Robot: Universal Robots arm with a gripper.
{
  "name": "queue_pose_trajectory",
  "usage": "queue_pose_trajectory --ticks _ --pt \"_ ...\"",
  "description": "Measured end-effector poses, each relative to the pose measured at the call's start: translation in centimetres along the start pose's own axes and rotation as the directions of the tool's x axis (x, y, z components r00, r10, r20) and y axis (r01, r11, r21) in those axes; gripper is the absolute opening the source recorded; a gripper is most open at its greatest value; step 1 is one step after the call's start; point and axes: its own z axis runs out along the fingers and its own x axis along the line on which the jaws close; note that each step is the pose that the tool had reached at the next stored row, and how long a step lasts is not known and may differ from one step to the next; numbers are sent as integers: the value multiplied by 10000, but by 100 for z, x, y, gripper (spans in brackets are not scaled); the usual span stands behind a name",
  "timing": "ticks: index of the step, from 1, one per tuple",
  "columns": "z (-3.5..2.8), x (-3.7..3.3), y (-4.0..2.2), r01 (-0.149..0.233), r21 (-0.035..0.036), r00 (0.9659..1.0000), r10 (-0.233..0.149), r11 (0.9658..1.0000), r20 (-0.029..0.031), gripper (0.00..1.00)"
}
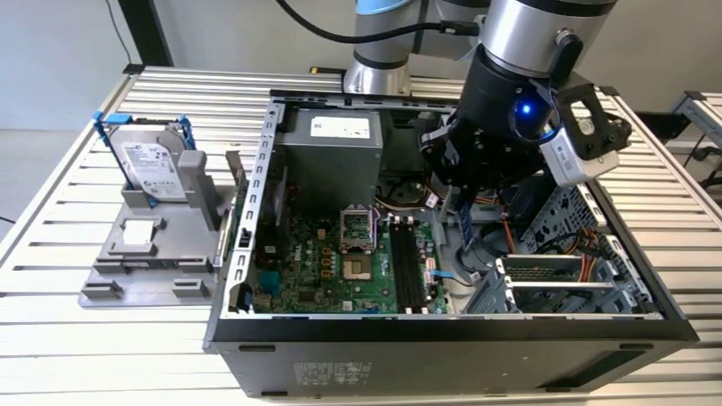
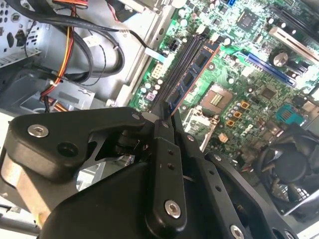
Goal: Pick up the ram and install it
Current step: 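Insert the ram into the slot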
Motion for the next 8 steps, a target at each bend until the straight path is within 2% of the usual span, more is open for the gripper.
queue_pose_trajectory --ticks 3,8 --pt "11 3 0 -2 -4 10000 2 10000 4 0" --pt "101 58 37 0 -2 10000 0 10000 5 0"
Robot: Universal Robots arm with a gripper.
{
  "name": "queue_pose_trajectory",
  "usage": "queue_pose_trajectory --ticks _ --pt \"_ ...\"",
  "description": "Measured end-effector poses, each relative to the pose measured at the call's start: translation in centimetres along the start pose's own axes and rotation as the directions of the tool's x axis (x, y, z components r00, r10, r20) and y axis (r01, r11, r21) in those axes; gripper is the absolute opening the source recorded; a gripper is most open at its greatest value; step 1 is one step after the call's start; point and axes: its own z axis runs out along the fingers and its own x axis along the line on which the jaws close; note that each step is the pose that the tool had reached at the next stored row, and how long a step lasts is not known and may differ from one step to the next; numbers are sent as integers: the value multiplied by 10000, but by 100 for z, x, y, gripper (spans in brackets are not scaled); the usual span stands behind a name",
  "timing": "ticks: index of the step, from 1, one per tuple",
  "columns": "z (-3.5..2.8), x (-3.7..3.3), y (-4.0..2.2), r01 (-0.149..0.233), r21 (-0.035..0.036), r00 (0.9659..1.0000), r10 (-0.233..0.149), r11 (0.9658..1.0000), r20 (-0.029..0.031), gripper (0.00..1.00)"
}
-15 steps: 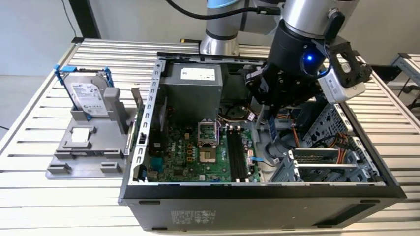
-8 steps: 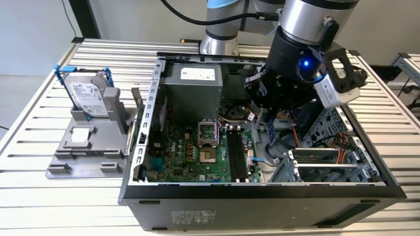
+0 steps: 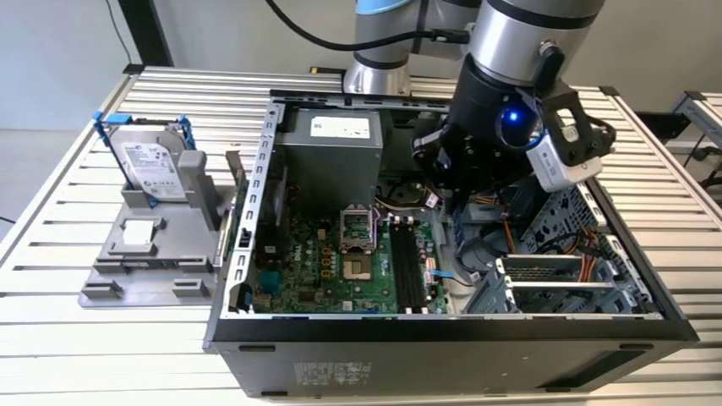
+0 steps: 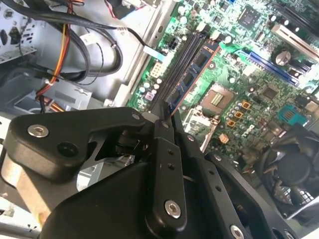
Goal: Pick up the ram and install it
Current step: 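Insert the ram into the slot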
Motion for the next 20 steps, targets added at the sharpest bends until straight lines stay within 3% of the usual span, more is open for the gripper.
queue_pose_trajectory --ticks 5,20 --pt "91 48 26 0 -1 10000 0 10000 0 0" --pt "364 74 35 7 -1 10000 -7 10000 1 0"
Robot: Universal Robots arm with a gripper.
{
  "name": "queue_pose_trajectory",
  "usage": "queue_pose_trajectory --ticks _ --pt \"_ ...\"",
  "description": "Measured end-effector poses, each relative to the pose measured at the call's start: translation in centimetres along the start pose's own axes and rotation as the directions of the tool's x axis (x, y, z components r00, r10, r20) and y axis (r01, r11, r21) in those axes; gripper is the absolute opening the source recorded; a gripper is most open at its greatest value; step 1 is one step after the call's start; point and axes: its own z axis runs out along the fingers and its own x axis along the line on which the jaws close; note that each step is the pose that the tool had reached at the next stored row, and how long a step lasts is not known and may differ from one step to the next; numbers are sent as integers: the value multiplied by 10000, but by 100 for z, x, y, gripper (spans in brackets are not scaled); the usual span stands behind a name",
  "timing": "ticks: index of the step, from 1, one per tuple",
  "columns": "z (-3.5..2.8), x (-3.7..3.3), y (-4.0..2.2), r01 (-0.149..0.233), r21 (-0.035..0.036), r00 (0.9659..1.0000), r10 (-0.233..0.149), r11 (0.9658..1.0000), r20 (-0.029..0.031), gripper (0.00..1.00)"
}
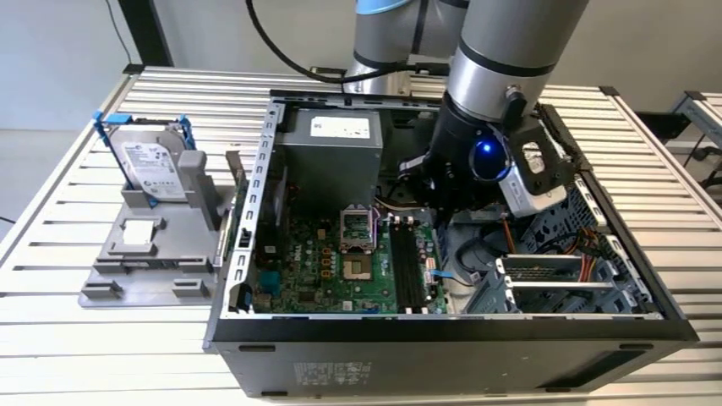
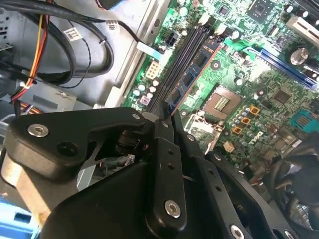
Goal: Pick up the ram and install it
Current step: 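Insert the ram into the slot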
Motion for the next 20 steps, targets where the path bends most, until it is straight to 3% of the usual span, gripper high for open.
queue_pose_trajectory --ticks 20 --pt "364 47 15 112 -3 9999 -112 9999 11 0"
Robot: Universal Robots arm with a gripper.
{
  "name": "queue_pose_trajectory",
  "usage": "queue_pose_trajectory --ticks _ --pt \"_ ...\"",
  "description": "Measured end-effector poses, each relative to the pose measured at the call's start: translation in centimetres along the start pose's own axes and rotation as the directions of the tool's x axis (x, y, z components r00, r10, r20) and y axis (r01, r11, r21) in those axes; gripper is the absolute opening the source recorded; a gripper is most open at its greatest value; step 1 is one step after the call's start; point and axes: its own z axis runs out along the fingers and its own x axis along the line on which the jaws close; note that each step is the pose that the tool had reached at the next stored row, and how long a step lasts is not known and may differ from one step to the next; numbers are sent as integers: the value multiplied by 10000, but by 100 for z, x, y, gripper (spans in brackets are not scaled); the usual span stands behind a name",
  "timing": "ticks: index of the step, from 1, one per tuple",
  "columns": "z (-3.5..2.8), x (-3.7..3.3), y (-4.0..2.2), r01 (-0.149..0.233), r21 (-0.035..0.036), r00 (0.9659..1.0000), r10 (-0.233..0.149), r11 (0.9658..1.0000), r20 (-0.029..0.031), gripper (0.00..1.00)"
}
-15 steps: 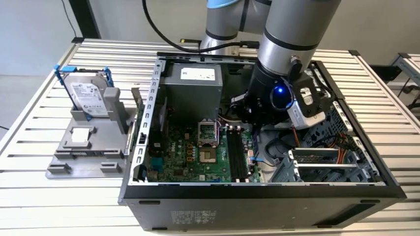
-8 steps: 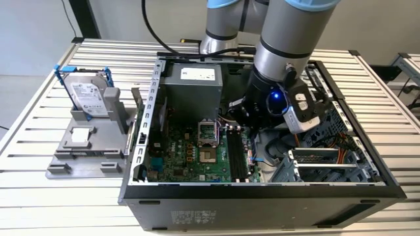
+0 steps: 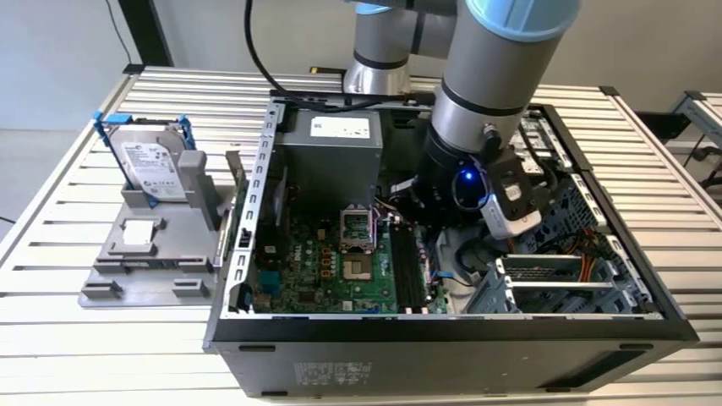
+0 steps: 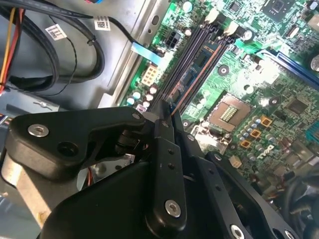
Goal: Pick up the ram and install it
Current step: 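Insert the ram into the slot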
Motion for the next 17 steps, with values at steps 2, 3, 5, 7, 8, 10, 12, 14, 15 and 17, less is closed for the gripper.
queue_pose_trajectory --ticks 2,3,5,7,8,10,12,14,15,17 --pt "36 1 0 1 1 10000 -1 10000 1 0" --pt "54 1 -1 2 2 10000 -2 10000 0 0" --pt "91 1 -1 4 1 10000 -4 10000 0 0" --pt "126 1 -1 10 1 10000 -10 10000 0 0" --pt "146 1 -2 19 1 10000 -19 10000 0 0" --pt "181 1 -3 43 1 10000 -43 10000 0 0" --pt "218 2 -6 49 0 10000 -49 10000 0 0" --pt "254 2 -10 61 1 10000 -61 10000 0 0" --pt "272 2 -12 72 1 10000 -72 10000 0 0" --pt "297 1 -27 114 1 9999 -114 9999 -1 0"
